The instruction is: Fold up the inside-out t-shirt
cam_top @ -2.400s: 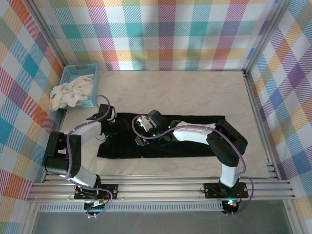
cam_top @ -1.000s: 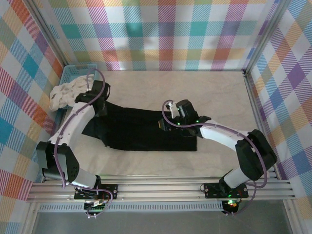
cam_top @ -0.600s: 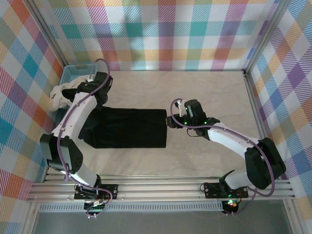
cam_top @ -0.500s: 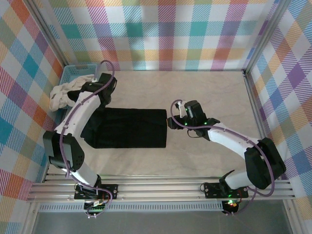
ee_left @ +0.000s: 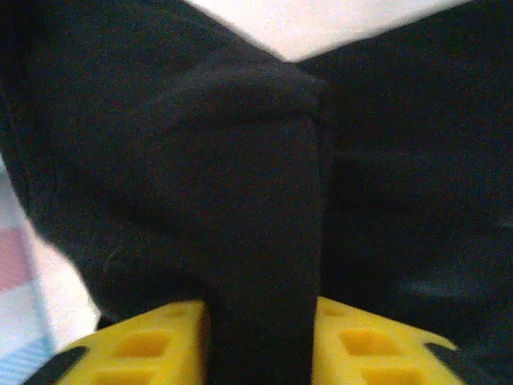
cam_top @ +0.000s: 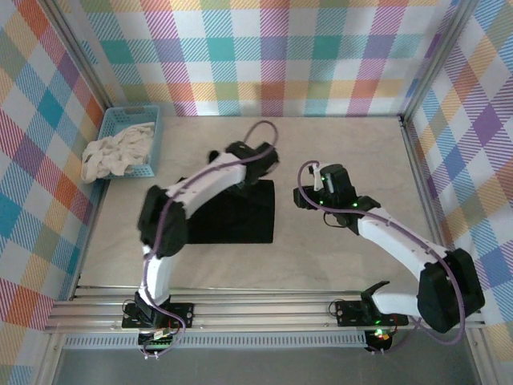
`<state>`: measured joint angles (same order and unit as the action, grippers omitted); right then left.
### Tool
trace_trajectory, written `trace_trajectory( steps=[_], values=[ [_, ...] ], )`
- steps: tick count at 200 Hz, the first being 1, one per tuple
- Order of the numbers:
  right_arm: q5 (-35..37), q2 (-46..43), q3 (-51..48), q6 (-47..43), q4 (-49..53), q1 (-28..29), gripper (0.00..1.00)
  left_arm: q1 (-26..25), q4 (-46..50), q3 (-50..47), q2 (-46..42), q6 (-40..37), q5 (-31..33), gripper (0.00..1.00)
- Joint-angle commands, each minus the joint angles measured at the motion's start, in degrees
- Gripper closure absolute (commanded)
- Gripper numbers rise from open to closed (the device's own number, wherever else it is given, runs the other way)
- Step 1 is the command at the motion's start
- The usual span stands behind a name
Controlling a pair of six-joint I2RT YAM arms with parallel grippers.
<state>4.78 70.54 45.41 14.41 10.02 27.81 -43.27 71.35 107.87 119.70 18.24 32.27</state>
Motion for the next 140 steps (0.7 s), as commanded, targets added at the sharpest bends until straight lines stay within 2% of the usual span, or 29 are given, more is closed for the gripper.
trace_trajectory(
  steps=[1, 17, 29, 43, 61, 76, 92, 124, 140],
  values=[
    [4.31, -3.54, -1.94, 1.15, 3.08, -1.85, 0.38, -5.16, -3.44, 8.40, 5.77, 4.12, -15.38, 0.55],
    [6.13, -5.32, -3.13, 1.92, 3.50, -2.75, 0.38, -6.47, -8.44, 11.01, 5.53, 4.10, -23.09, 0.46],
    [5.86, -6.18, -3.90, 2.40, 2.93, -2.76, 0.37, -6.34, -11.37, 8.02, 1.87, 3.97, -23.46, 0.42],
    [3.00, -5.94, -4.53, 3.32, 1.46, -2.76, 0.37, -4.84, -13.96, -0.23, -5.27, 4.19, -21.26, 0.38],
    [-5.38, -3.53, -5.17, 4.20, -3.34, -2.58, 0.37, 0.01, -20.28, -16.50, -17.81, 6.44, -23.24, 0.36],
    [-12.84, 0.59, -4.76, 4.95, -8.85, -0.62, 0.37, 5.30, -25.56, -29.91, -27.66, 8.86, -26.61, 0.34],
    [-16.88, 6.97, -0.51, 4.92, -10.21, 3.61, 0.37, 10.51, -29.57, -39.12, -34.23, 10.89, -30.30, 0.34],
    [-18.57, 18.98, 8.63, 8.25, -11.54, 9.34, 0.36, 18.21, -32.78, -48.19, -39.53, 11.76, -32.21, 0.34],
    [-17.83, 25.15, 14.06, 9.67, -11.09, 10.87, 0.36, 19.17, -34.48, -49.23, -39.32, 11.65, -34.40, 0.34]
  ],
)
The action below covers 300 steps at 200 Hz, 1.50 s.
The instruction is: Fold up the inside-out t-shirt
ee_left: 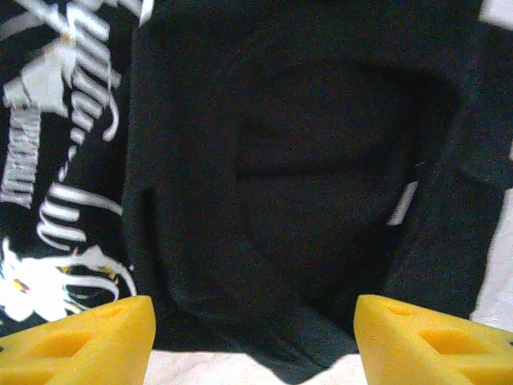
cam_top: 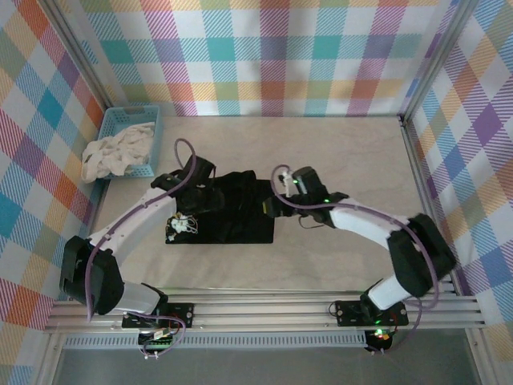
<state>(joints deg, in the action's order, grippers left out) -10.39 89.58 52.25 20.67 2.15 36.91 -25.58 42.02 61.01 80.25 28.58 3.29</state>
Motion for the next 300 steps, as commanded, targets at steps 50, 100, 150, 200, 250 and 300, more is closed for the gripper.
trace_trajectory(
  steps=[50, 100, 150, 200, 250, 300],
  values=[
    [0.29, 21.64, 22.21, 6.76, 2.25, 2.38, 0.38, -4.47, -10.40, -5.48, 3.95, 2.16, -9.74, 0.38],
    [1.56, 29.15, 30.99, 6.43, 6.01, 2.36, 0.47, -8.35, -11.76, -8.05, 5.08, 2.30, -7.32, 0.40],
    [1.91, 31.16, 33.89, 7.48, 7.51, 1.53, 0.70, -10.74, -11.52, -7.42, 7.26, 1.31, -2.68, 0.59],
    [-0.23, 28.45, 32.86, 5.98, 6.89, 0.06, 0.84, -13.09, -12.59, -5.80, 6.18, -0.03, -1.36, 0.93],
    [-3.97, 26.44, 33.76, 4.83, 9.05, -2.25, 0.90, -16.07, -12.34, -2.95, 4.23, -0.18, -1.68, 1.00],
    [-9.98, 27.28, 36.88, 2.96, 15.08, -5.13, 0.86, -19.48, -14.03, 0.16, 5.16, -0.58, -3.08, 1.00]
  ],
)
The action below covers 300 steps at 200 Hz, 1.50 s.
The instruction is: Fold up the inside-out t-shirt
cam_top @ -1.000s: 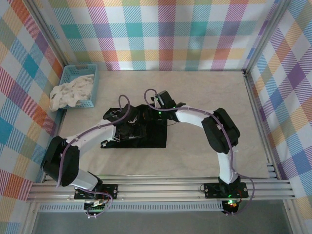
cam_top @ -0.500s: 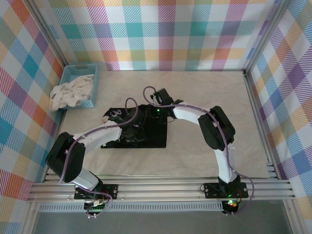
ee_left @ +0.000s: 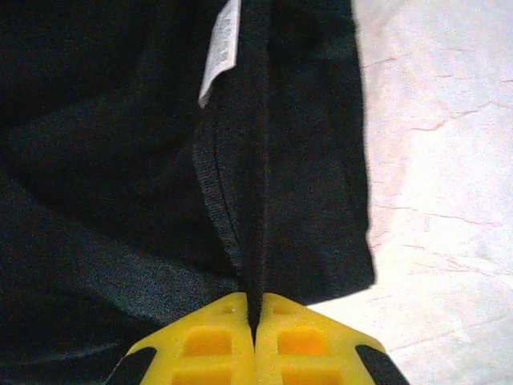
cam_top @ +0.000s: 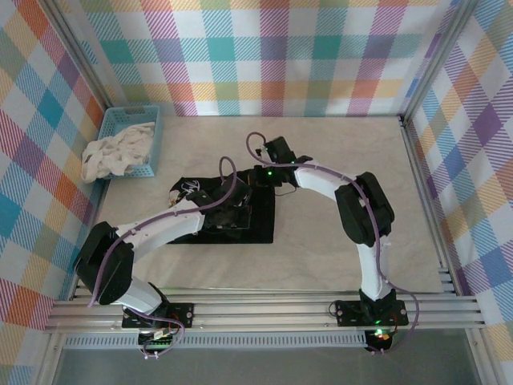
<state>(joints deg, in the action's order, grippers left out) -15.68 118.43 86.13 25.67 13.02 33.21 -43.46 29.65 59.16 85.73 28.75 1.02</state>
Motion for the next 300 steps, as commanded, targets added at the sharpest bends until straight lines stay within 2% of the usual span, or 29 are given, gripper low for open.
trace_trajectory(
  steps=[1, 67, 105, 121, 148, 167, 183, 211, 236, 250, 266, 284, 300],
  values=[
    [-4.88, -1.51, 3.09, -2.08, 4.35, -1.51, 0.86, -1.70, -1.76, 2.06, -0.27, -0.69, -0.87, 1.00],
    [-9.43, 4.21, 10.13, -7.46, 14.86, -5.52, 0.84, -5.82, -8.27, 8.62, 12.36, 0.92, -2.29, 0.99],
    [-9.25, 8.42, 13.76, -9.76, 19.13, -7.68, 0.84, -7.84, -11.25, 12.81, 19.50, 1.13, -3.34, 0.94],
    [-9.17, 9.36, 14.78, -10.18, 20.66, -8.92, 0.81, -8.15, -10.82, 14.51, 21.29, 0.84, -4.51, 0.90],
    [-8.10, 7.68, 14.61, -11.45, 23.28, -10.65, 0.73, -8.22, -8.97, 14.20, 19.09, -1.34, -5.75, 0.76],
    [-5.60, 4.16, 12.18, -12.64, 23.73, -11.90, 0.64, -8.01, -7.11, 12.12, 14.10, -3.65, -6.58, 0.58],
    [-4.09, 0.25, 10.18, -13.53, 23.75, -13.01, 0.58, -6.89, -7.50, 8.72, 8.17, -4.67, -8.15, 0.50],
    [-4.97, -9.26, 0.37, -13.06, 19.52, -13.18, 0.55, 0.10, -7.63, 0.91, -3.90, -4.17, -7.63, 0.43],
    [-10.73, -18.96, -15.12, -8.73, 10.04, -10.61, 0.56, 13.58, -6.05, -5.26, -9.35, -0.43, -9.53, 0.41],
    [-11.37, -22.28, -21.02, -6.07, 6.25, -5.97, 0.55, 21.49, -6.93, -7.40, -9.61, 1.24, -10.95, 0.41],
    [-11.13, -22.83, -24.97, -2.45, 2.00, 0.80, 0.55, 28.04, -9.44, -8.60, -7.30, 2.17, -11.87, 0.41],
    [-10.83, -19.66, -26.62, 1.23, -1.88, 6.29, 0.55, 31.75, -9.77, -8.27, -2.67, 1.21, -10.65, 0.41],
    [-10.16, -16.40, -26.45, 2.64, -0.76, 7.15, 0.56, 33.08, -8.41, -8.74, 0.39, -0.40, -9.64, 0.41]
  ],
)
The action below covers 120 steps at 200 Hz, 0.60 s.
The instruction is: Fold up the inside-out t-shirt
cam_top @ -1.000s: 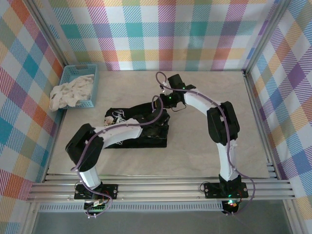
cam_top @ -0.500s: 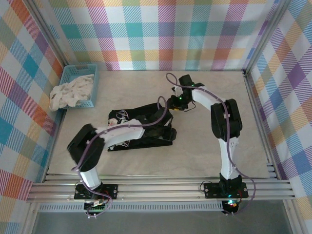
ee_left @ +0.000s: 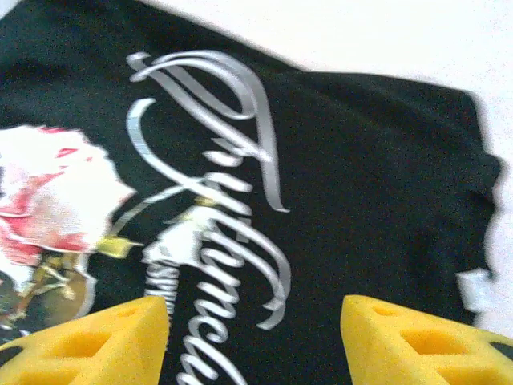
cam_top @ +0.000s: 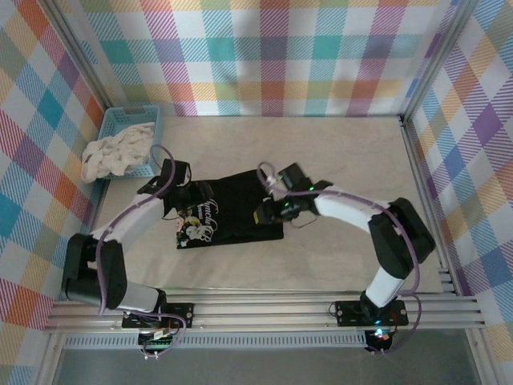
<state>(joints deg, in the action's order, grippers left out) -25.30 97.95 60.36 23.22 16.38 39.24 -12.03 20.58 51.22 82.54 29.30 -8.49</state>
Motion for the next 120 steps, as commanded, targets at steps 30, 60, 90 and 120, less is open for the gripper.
trace_trajectory(
  steps=[30, 60, 90, 120],
  values=[
    [5.87, 6.94, 0.29, 1.89, 2.86, -0.38, 0.57, 0.58, 1.21, -7.41, 1.86, -2.12, -1.40, 0.41],
    [7.99, 11.70, 5.00, -0.59, 7.33, -6.76, 0.57, -8.24, 0.41, -14.98, -2.80, 1.15, -3.84, 0.41],
    [11.74, 16.65, 15.51, -4.59, 10.39, -12.14, 0.56, -24.34, -6.24, -16.09, -6.62, 9.19, -6.82, 0.40],
    [15.02, 15.68, 23.96, -8.82, 11.67, -14.65, 0.53, -30.85, -16.54, -10.27, -5.74, 8.66, -14.19, 0.39]
  ],
)
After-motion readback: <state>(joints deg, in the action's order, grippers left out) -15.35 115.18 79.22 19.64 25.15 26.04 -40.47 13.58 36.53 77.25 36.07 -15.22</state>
